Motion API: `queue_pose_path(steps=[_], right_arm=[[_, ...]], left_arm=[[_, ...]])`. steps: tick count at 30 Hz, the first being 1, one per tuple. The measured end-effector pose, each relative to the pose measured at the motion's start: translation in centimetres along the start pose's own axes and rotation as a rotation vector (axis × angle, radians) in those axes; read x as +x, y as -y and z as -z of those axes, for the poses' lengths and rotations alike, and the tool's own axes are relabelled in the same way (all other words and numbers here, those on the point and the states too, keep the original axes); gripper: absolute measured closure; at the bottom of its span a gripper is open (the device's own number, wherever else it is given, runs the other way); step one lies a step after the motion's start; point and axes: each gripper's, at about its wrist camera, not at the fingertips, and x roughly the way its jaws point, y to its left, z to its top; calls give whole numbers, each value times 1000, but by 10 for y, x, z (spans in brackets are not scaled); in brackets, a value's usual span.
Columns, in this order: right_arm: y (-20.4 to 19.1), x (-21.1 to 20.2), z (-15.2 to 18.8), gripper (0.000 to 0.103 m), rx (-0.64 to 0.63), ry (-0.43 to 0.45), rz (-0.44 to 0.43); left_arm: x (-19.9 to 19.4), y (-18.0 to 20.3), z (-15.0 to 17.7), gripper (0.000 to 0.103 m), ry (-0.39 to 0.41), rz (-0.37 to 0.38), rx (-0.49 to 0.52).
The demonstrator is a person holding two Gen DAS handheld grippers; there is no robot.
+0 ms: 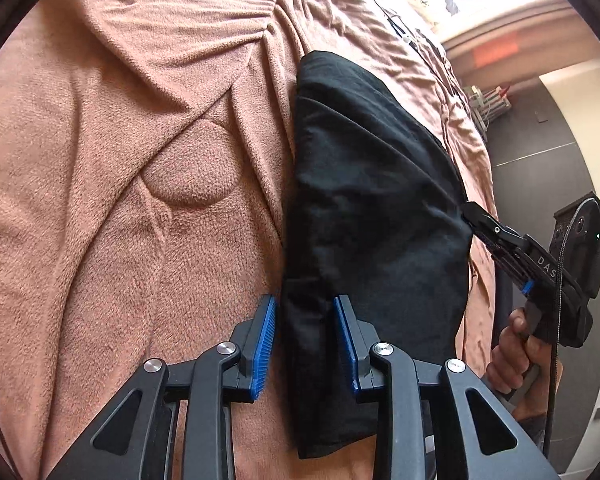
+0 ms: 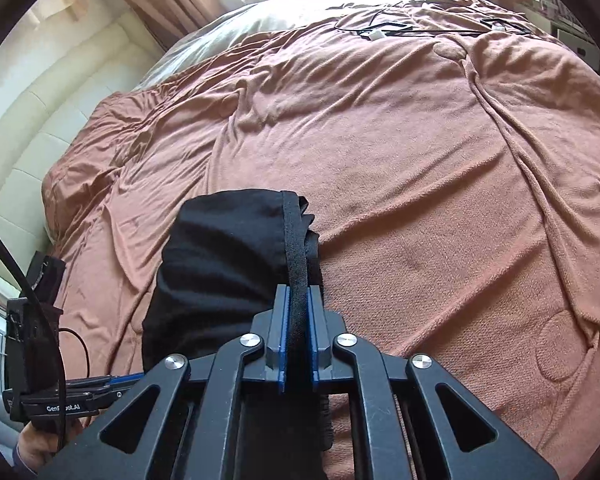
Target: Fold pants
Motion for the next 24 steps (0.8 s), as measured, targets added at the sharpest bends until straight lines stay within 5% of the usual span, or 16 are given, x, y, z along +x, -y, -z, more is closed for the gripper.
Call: queue_pose_path(steps=[3,4,12,15,24], right_arm=[[8,-8,9,47,-1,7,-27],[11,-10,13,45,1,8,-38],[26,-5,30,40,-23,-67,-170],[27,3,31,38,-46,-97,-162],[48,22,29,43,1,-99,-164]], left_arm=[[-4,-7,6,70,2,23,-24],[-5,-8,7,70,3,25,-28],[-12,-11,23,67,14,79,-57],[-14,-11,26,50,29,99,-70],[-8,-11,29,50,46,142,-90]])
